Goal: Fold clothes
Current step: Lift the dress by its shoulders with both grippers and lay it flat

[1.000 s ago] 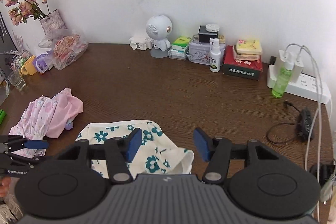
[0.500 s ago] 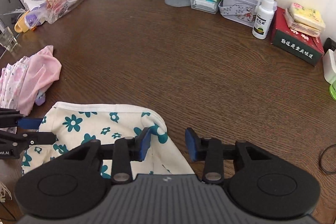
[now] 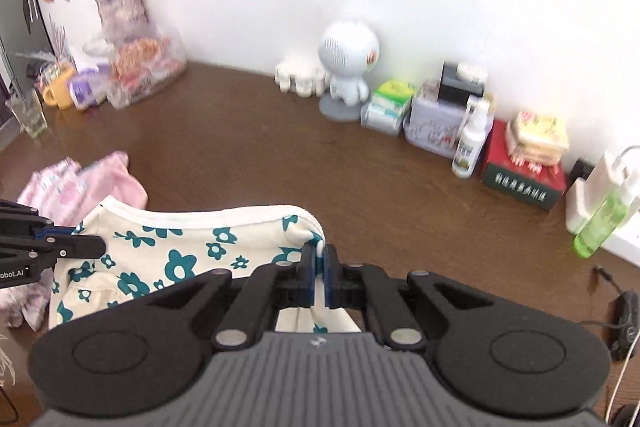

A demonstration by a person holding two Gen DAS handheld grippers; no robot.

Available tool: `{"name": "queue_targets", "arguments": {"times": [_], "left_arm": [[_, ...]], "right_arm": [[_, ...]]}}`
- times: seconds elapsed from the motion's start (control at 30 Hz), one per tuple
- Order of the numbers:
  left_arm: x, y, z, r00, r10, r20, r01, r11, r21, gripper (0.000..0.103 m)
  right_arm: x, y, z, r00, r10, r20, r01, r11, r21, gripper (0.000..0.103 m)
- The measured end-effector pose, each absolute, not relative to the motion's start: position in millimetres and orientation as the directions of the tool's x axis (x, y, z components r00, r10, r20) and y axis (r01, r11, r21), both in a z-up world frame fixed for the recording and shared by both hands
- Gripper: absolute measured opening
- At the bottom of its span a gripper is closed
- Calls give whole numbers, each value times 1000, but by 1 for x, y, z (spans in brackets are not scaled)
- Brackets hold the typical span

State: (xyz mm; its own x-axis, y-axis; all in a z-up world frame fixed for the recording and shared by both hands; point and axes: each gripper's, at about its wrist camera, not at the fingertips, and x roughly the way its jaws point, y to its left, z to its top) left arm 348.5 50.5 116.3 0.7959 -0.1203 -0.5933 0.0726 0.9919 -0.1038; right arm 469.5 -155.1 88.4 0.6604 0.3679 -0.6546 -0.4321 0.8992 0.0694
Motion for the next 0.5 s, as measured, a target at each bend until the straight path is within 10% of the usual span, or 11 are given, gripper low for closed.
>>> {"name": "queue_targets", "arguments": {"times": [0.27,0.5], "left_arm": [[216,4,330,990,26,-141,3,979,203,3],[136,-52,389,990,141,-26,-120,912,392,3]], "right_arm": [[351,-172,288,866,450,-218,-466,884,-23,3],[283,-169,359,887,462,-26,-462,883,-83,2]]}}
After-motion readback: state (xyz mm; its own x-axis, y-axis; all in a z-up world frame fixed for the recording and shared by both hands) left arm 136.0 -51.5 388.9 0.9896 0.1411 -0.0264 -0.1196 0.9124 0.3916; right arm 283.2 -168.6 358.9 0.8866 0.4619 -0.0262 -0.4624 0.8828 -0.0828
